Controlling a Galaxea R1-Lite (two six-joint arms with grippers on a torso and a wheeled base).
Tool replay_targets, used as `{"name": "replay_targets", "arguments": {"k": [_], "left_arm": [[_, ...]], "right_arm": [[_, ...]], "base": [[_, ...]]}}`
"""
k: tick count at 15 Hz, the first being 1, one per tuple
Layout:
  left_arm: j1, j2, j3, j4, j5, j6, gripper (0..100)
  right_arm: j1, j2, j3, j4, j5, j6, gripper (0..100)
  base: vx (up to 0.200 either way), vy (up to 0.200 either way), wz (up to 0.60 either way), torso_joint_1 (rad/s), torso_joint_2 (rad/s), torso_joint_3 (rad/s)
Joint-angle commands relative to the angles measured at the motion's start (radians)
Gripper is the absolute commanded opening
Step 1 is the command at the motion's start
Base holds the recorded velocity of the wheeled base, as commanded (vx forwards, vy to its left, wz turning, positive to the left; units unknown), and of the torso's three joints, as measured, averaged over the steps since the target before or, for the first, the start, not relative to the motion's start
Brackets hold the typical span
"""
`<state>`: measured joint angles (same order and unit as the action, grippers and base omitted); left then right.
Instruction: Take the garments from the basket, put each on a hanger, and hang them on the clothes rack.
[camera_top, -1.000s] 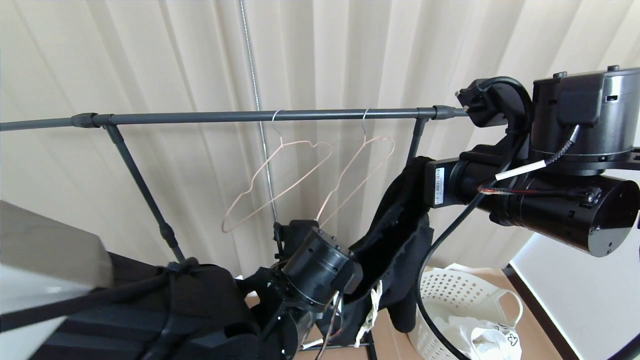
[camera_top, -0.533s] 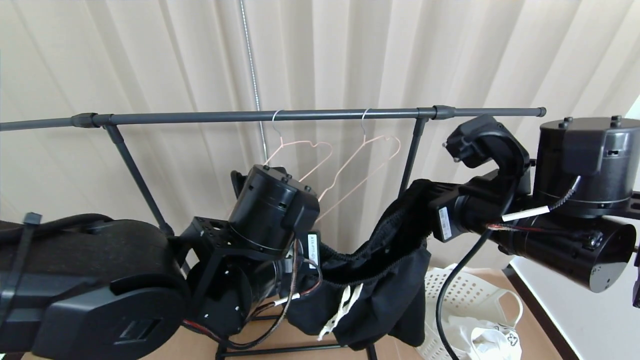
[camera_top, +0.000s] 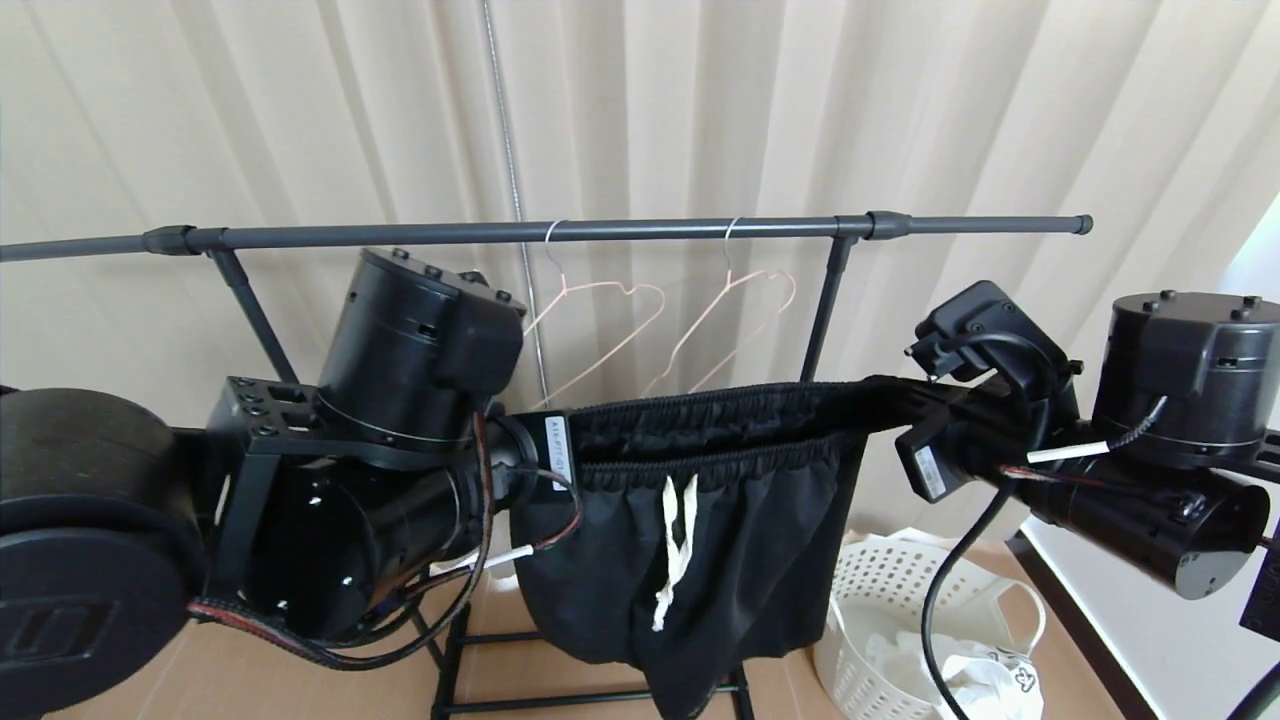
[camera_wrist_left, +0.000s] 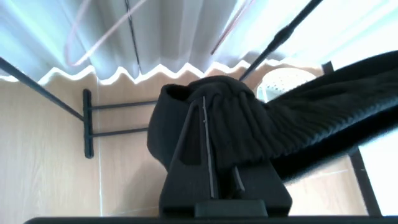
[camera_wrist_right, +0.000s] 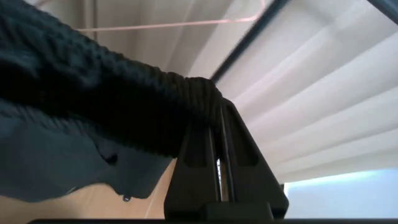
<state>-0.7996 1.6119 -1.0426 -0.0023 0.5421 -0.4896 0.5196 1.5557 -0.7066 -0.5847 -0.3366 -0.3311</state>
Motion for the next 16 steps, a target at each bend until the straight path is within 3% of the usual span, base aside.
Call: {"name": "replay_targets", "arguments": {"k": [1, 4, 11, 14, 16], "left_arm": [[0.046, -0.049, 0.007, 0.025, 0.001, 0.002, 0], [0.092, -0.067, 0.038, 0.035, 0.001, 0.002, 0], [0.094, -0.066, 0.036, 0.033, -0.004, 0.003, 0], [0.091, -0.035, -0.050, 0.031, -0.014, 0.055, 0], [0.091, 0.034, -0.149, 0.030, -0.016, 0.085, 0]], "right_arm": [[-0.066, 0.003, -0.022, -0.001, 0.001, 0.000, 0], [-0.115, -0.002, -0.048, 0.005, 0.034, 0.003, 0], [-0.119, -0.048, -0.036, 0.051, 0.217, 0.041, 0], [-0.115, -0.137, -0.034, 0.190, 0.295, 0.040, 0], [-0.073, -0.178, -0.033, 0.282, 0.304, 0.037, 0]], "base": [[0.000, 0.000, 0.00, 0.000, 0.00, 0.000], [0.000, 0.000, 0.00, 0.000, 0.00, 0.000], [0.000, 0.000, 0.00, 0.000, 0.00, 0.000], [0.000, 0.000, 0.00, 0.000, 0.00, 0.000], [0.000, 0.000, 0.00, 0.000, 0.00, 0.000]]}}
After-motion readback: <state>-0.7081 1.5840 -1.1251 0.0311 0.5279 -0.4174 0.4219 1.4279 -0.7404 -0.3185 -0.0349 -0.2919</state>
